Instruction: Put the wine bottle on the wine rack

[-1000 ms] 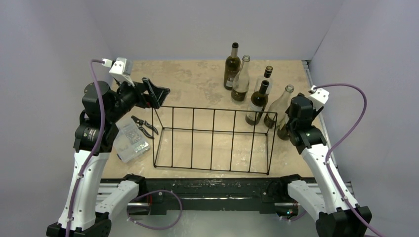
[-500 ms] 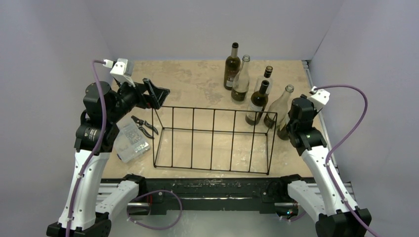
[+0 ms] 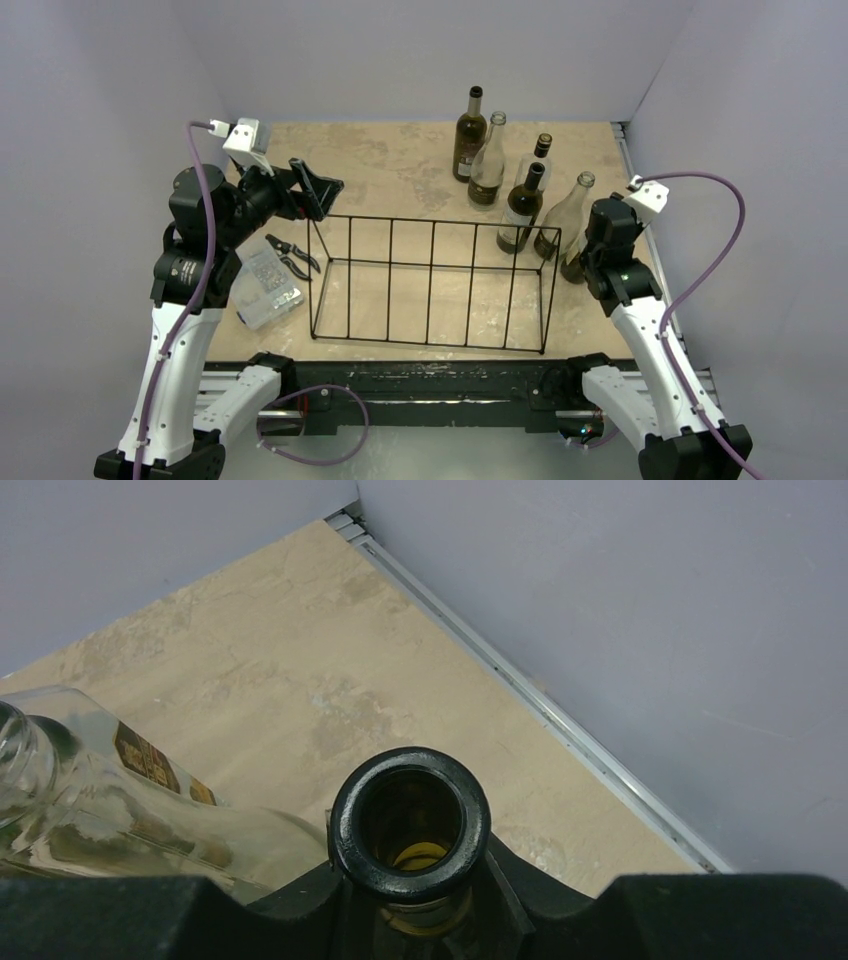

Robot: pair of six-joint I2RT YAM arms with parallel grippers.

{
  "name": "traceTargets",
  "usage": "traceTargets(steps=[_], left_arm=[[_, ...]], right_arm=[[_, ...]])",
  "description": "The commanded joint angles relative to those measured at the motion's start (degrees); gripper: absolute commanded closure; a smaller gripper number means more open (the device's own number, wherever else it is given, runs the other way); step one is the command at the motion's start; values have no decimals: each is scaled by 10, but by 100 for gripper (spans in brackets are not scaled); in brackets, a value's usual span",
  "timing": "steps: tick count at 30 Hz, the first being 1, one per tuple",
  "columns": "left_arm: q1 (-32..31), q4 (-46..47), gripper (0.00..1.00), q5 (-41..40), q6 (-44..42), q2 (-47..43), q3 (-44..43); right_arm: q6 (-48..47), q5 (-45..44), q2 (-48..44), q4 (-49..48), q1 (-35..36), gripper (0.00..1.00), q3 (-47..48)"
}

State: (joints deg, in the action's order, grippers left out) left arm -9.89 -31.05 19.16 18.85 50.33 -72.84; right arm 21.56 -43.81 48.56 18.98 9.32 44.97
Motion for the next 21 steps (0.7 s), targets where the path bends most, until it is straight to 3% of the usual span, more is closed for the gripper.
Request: traceTargets(steps=[1, 5, 14, 21], left_arm=[[-4, 11, 0, -2, -9, 2, 2], [-4, 12, 0, 2, -8, 6, 1], [-4, 13, 0, 5, -5, 11, 3], [-4, 16, 0, 13, -1, 17, 3]], right_arm=[[6, -2, -12, 10, 0, 91, 29], [0, -27, -18, 31, 0, 100, 63], [-18, -67, -33, 67, 1, 100, 125], [-24, -20, -48, 119, 1, 100, 200]])
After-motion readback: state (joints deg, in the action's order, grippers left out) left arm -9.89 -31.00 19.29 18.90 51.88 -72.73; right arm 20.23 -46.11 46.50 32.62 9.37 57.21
